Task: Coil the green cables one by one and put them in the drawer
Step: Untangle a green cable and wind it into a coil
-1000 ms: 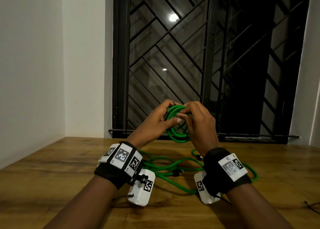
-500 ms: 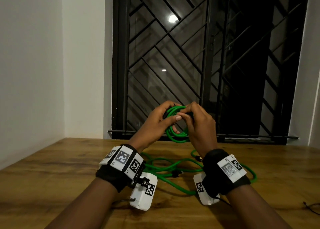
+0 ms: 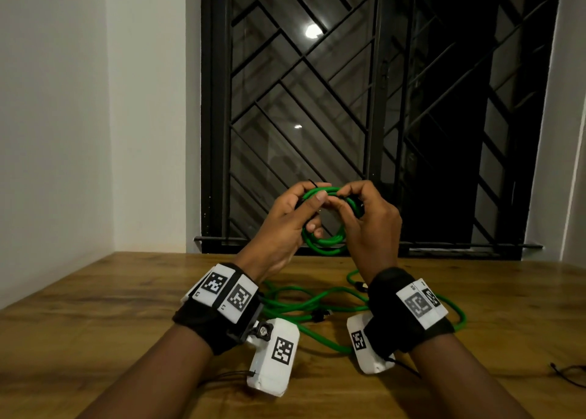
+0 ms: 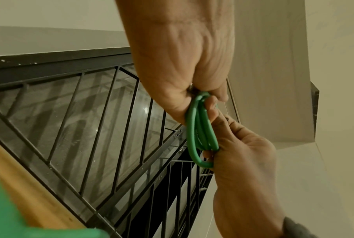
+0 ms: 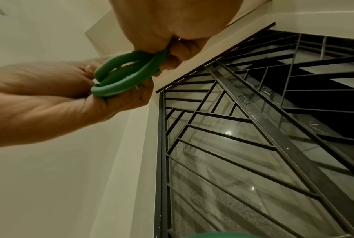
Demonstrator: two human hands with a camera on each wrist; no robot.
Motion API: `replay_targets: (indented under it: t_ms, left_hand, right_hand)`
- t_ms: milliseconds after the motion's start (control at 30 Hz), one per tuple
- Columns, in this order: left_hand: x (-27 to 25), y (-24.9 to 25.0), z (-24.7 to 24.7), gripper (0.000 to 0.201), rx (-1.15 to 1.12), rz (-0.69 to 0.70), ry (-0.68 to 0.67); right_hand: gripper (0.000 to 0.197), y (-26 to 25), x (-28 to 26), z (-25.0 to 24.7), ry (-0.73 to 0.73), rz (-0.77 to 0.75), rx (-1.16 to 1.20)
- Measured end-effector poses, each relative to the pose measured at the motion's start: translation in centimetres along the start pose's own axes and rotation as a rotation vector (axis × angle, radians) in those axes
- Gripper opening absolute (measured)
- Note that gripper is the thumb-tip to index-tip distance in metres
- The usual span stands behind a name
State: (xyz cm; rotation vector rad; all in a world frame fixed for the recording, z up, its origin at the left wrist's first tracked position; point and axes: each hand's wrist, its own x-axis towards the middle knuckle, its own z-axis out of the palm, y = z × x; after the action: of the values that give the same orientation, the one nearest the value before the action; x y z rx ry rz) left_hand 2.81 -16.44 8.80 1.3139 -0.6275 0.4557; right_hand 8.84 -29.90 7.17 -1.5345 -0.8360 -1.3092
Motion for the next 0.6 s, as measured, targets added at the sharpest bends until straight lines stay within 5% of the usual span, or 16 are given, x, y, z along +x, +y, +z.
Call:
replay_targets:
  t_ms: [200,600]
  left_hand:
    - [0.1,-0.1,0.1,0.047,-0.068,-0.015,0.083]
    - [0.0,0.0,0.0,0.024,-0.099,-0.025,0.139]
  right_hand:
    - [0.017,-0.3,-0.1,0.3,0.008,0.030,0.091]
    - [0.019,-1.6,-0.3,0.1,0.008,0.022,0.062]
